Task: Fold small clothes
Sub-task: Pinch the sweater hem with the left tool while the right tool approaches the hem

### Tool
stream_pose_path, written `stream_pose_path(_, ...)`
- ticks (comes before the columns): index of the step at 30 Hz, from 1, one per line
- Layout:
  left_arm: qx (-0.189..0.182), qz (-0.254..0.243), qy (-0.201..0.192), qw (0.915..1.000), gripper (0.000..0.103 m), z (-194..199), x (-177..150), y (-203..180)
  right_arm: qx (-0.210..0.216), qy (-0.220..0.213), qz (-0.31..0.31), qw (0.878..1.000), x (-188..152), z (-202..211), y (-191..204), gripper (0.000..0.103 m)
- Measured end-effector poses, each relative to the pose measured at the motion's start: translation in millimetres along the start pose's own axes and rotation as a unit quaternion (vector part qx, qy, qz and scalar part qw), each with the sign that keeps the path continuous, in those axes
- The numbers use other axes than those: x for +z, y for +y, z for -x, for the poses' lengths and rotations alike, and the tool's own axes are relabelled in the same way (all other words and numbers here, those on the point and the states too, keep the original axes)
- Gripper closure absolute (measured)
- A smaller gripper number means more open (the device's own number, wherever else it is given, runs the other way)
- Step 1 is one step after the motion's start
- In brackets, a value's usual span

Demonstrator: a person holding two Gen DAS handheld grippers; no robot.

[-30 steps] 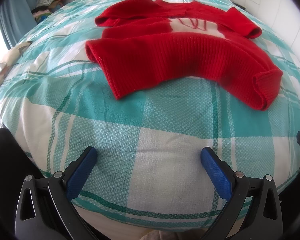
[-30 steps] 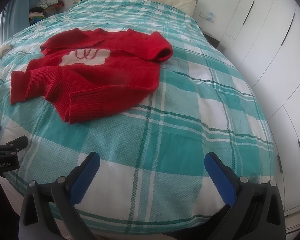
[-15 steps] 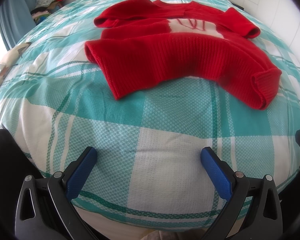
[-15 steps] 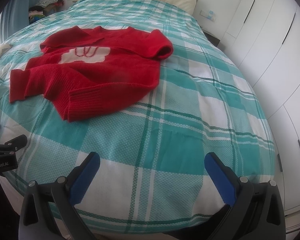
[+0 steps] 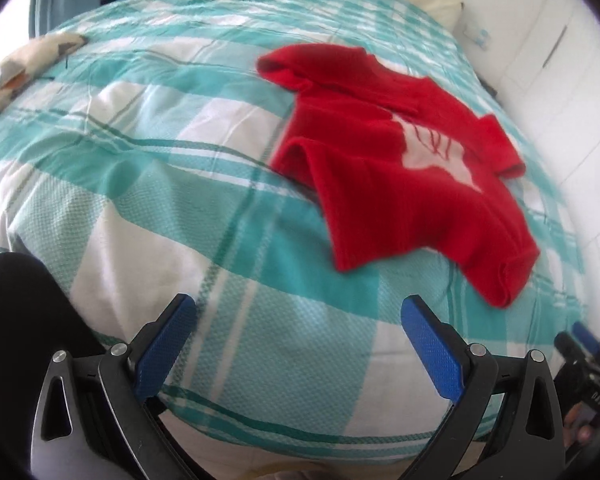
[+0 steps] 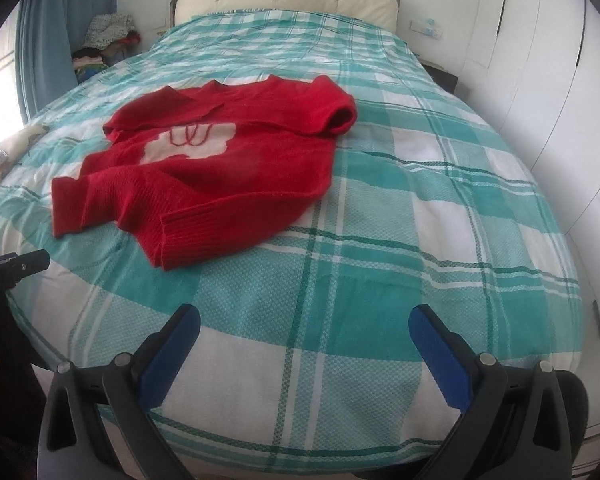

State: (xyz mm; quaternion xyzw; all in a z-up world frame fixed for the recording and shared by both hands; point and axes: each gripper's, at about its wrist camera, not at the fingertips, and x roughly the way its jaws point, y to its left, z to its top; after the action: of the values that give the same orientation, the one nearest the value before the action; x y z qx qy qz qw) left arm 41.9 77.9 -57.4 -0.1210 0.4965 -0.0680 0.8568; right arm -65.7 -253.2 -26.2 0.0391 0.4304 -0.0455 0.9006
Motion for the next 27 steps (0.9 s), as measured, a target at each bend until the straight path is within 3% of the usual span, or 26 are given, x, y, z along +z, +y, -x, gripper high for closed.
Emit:
stream_pose_path(3,-0.043,0.036,0.016,0.9983,0.001,-10,12,14,0.087,0.035,-0.039,0.995,4,-20,2,0.000)
stream_pose_path(7,-0.080,0.003,0.008,0.9967,0.006,-19,29,-10,0.139,0.043,-0.014,0.989,21,-39,35,0.000)
stream_pose_path(11,-0.080,-0.045,0.023,0.9955,0.047,-40,36,-36,0.104,0.029,-0.005,0.994,46,-53,59,0.000)
stream_pose_path(12,-0.071,-0.048,0.027,0.9960,0.052,-46,36,-37,0.105,0.031,-0.013,0.994,49,-58,62,0.000)
stream_pose_path(14,-0.061,-0.047,0.030,0.9966,0.081,-53,35,-36,0.099,0.033,-0.006,0.995,50,-68,66,0.001)
stream_pose_path(15,-0.070,-0.043,0.032,0.9961,0.088,-52,34,-33,0.084,0.034,0.007,0.996,49,-72,69,0.001)
stream_pose_path(16,-0.084,-0.035,0.034,0.9953,0.095,-50,35,-29,0.074,0.035,0.016,0.996,46,-74,68,0.011)
stream_pose_path(17,-0.095,-0.027,0.034,0.9946,0.096,-47,36,-25,0.069,0.035,0.017,0.997,43,-74,65,0.034)
stream_pose_path(22,-0.123,-0.019,0.027,0.9918,0.097,-22,35,-7,0.102,0.042,-0.061,0.992,27,-51,12,0.071)
stream_pose_path(25,-0.135,-0.014,0.038,0.9901,0.097,-16,32,1,0.098,0.049,-0.093,0.990,12,-36,-17,0.072)
stream_pose_path(27,-0.142,-0.008,0.049,0.9886,0.097,-19,28,4,0.117,0.057,-0.108,0.986,5,-32,-29,0.072)
